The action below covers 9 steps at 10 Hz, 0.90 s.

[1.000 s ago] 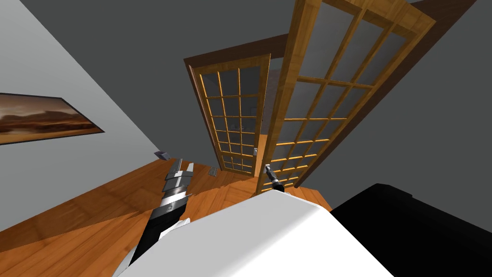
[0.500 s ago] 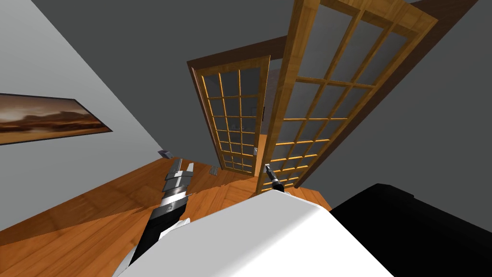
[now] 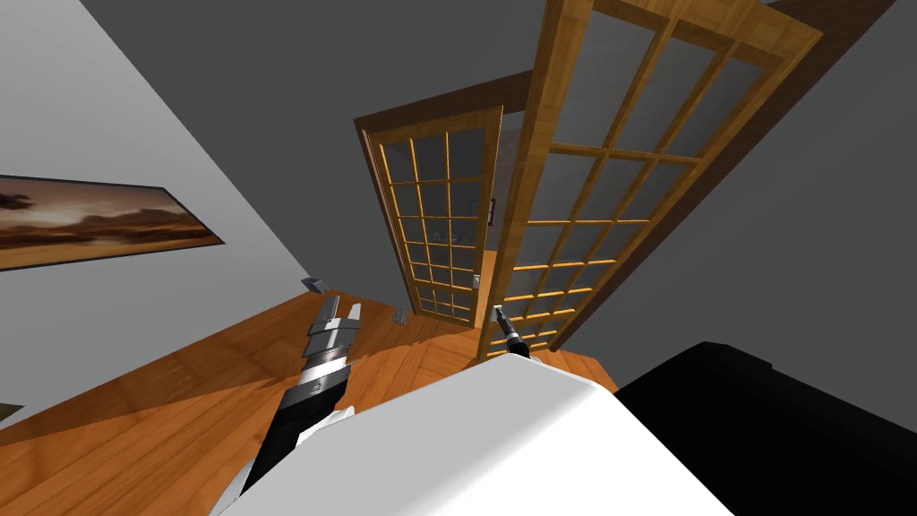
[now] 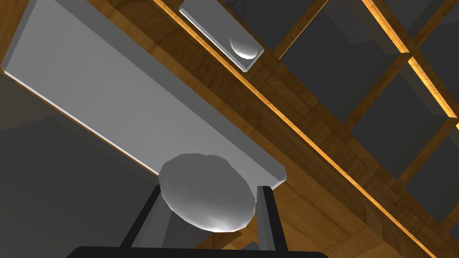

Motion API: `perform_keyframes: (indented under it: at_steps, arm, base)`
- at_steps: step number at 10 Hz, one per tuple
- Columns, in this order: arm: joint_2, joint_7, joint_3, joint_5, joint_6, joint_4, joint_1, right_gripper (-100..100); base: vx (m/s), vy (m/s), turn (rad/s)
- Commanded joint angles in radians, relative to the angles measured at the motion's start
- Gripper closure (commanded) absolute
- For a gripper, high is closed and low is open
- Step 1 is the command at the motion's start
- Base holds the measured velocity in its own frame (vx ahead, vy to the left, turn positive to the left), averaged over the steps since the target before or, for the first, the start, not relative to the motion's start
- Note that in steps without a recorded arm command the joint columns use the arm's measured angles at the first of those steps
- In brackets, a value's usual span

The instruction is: Pull the door open

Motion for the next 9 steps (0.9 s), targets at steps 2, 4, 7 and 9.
perform_keyframes:
  at_steps: [2, 4, 7, 9]
  arm:
    - [0.003, -0.056, 0.018, -0.016, -0.003, 0.003, -0.004, 100]
    - [-0.003, -0.120, 0.038, -0.048, -0.003, 0.009, -0.009, 100]
    - [-0.006, -0.175, 0.047, -0.064, -0.004, 0.011, -0.011, 100]
    - [-0.009, -0.216, 0.057, -0.080, -0.004, 0.014, -0.014, 100]
  base:
    - [-0.026, -0.012, 0.031]
    - [-0.038, -0.017, 0.045]
    - [-0.030, -0.013, 0.030]
    - [-0.028, -0.008, 0.037]
